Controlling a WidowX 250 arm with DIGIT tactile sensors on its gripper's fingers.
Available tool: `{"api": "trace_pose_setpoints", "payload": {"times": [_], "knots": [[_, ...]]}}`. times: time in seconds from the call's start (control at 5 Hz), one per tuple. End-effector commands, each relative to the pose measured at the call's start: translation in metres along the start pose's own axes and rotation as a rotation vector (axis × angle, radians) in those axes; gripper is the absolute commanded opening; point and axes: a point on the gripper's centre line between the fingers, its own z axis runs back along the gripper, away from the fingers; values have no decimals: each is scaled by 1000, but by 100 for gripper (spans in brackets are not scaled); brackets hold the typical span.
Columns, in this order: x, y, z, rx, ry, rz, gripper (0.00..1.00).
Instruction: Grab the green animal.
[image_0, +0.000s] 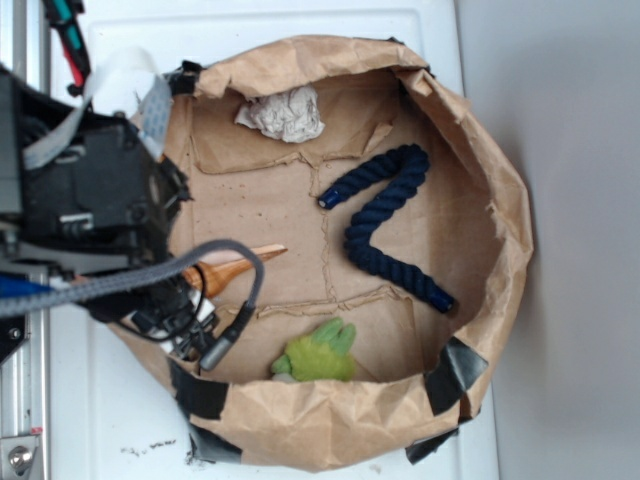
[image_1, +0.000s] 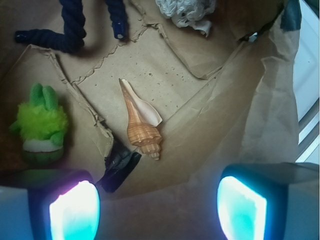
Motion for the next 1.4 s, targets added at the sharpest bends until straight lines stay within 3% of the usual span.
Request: {"api": "trace_pose_setpoints", "payload": {"times": [0.0, 0.4, 0.8, 1.0, 1.2], "knots": [[5, -1, 10, -23, -24, -2, 100], [8, -4, 4, -14, -51, 88, 100], [29, -52, 6, -8, -68, 144, 100], [39, -66, 8, -3, -67, 176, 100], [43, -68, 0, -22, -110, 182, 100]]}}
